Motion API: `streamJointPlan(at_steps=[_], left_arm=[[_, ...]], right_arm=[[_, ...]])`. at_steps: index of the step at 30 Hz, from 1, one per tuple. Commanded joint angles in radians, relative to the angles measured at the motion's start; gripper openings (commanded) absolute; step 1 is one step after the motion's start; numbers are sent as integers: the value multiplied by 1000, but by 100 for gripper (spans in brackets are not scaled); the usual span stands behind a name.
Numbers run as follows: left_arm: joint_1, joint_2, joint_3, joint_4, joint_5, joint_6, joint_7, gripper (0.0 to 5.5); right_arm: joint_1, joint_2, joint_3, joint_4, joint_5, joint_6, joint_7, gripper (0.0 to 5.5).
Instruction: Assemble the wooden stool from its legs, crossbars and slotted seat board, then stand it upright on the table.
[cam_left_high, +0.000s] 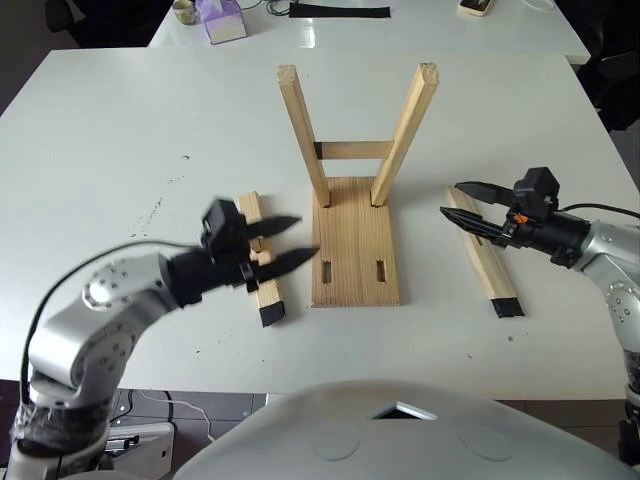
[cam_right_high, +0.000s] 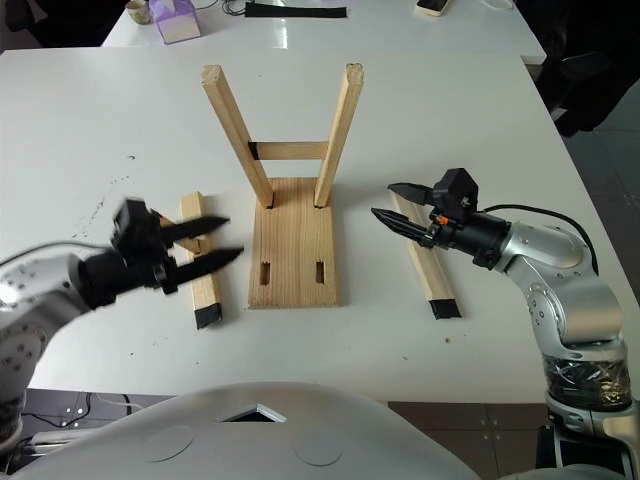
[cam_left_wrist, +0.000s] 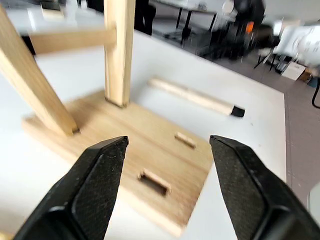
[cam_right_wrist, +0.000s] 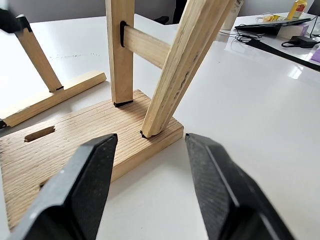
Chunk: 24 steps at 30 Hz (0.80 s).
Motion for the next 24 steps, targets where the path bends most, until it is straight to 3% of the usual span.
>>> streamJointPlan(at_steps=[1, 6, 12, 21, 24], left_arm=[[10, 7, -130, 84, 213, -159, -26, 304], [28, 22, -143, 178, 297, -209, -34, 304], [74, 190, -68, 285, 332, -273, -220, 304], [-236, 320, 15, 497, 292, -287, -414, 304], [-331, 334, 46, 538, 241, -179, -422, 304]], right_arm=[[-51, 49, -15, 23, -2, 8, -80, 250], [-68, 68, -31, 36, -4, 5, -132, 250], [-46, 115, -80, 8, 11, 12, -224, 250], [78, 211, -85, -79, -9, -15, -332, 250], [93, 213, -95, -86, -15, -22, -342, 250]])
